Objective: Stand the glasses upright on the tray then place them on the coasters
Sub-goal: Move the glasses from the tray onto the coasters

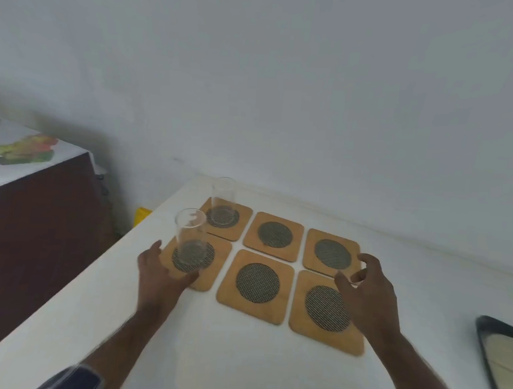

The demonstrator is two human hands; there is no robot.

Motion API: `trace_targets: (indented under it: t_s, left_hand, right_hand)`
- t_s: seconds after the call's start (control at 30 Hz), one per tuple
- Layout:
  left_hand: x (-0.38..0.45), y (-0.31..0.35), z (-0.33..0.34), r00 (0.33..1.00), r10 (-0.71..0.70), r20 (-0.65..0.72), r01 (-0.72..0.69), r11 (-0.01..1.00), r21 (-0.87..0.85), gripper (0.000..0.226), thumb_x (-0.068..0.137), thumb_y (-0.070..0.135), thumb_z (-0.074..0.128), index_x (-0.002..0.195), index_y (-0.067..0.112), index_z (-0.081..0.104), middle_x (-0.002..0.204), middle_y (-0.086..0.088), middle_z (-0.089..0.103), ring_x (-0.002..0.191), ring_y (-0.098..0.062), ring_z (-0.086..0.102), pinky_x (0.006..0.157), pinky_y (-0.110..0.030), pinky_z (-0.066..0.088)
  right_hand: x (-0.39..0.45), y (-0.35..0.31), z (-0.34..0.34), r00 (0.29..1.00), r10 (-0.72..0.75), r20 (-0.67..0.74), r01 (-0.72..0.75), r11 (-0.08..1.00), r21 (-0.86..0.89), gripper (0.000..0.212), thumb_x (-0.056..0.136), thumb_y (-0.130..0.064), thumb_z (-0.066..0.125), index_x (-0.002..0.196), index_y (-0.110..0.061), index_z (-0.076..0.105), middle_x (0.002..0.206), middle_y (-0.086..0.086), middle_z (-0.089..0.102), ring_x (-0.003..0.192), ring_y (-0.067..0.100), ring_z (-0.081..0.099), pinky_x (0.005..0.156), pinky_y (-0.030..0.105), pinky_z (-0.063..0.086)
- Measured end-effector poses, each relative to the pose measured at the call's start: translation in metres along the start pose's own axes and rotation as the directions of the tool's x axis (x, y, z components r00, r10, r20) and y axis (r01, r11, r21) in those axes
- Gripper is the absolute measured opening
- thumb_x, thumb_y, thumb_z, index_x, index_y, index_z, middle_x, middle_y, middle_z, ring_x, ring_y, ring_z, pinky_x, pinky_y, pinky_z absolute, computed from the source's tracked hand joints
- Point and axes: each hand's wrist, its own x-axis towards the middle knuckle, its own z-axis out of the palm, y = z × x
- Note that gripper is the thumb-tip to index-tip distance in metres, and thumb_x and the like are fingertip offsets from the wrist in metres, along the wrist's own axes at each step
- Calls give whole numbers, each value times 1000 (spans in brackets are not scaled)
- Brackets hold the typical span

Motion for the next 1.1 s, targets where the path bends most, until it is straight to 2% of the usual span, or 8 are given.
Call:
trace_targets:
  t_s: [0.17,0.27,0.37,0.5,0.67,0.77,0.93,1.1]
  left_hand:
    - [-56,18,9,976,2,-218,-37,987,-157,71,77,41,78,133,15,44,131,-8,41,89,-25,57,85,-51,54]
    - [-88,37,32,973,79,-216,-120,976,-181,57,82,41,73,126,16,47,122,-2,43,88,-25,56,82,-44,54]
    - [-132,64,65,967,228,-115,-247,947,-205,45,82,30,75,117,15,52,109,2,47,84,-22,54,66,-20,46]
    - [-189,98,114,923,375,90,-342,903,-259,40,80,26,78,112,23,54,105,11,52,86,-14,55,68,-25,48]
    - [-239,147,164,831,496,251,-421,856,-300,41,79,44,73,112,33,52,109,15,53,93,-7,54,76,-21,45]
    - [-262,176,189,751,577,322,-496,814,-303,36,82,37,75,110,45,53,113,23,55,99,-1,54,76,-14,43]
    - [-296,214,230,626,649,431,-564,759,-324,37,84,44,70,116,53,54,121,28,55,109,1,54,80,-8,43]
    - [-322,240,268,569,642,514,-547,762,-346,57,81,48,73,128,58,42,127,31,49,112,4,51,85,-10,44]
  right_hand:
    - [-19,38,-43,995,26,-92,-25,1000,9,49,84,-37,67,127,-20,50,92,-3,61,78,19,62,71,30,42]
    - [-29,61,-68,988,26,-151,-25,1000,8,39,85,-38,66,118,-23,54,90,-5,61,74,14,61,69,29,43]
    - [-37,87,-91,981,18,-192,-18,1000,0,30,85,-38,65,112,-26,57,90,-9,60,75,13,61,70,32,48]
    - [-48,121,-125,966,7,-257,-6,1000,2,20,86,-31,67,103,-22,62,90,-6,61,80,15,59,73,32,47]
    - [-57,164,-173,939,26,-343,-29,1000,-3,6,86,-16,64,91,-15,65,85,-2,63,80,19,59,70,28,40]
    - [-60,192,-198,926,59,-374,-67,998,-6,13,85,-12,64,97,-13,68,93,-1,63,86,20,59,76,30,44]
    - [-65,231,-230,899,123,-421,-128,992,16,22,84,-16,66,106,-17,64,102,-5,57,93,22,59,78,32,47]
    - [-67,262,-247,857,152,-493,-148,988,47,38,79,-15,72,115,-15,59,111,2,55,101,25,56,83,40,50]
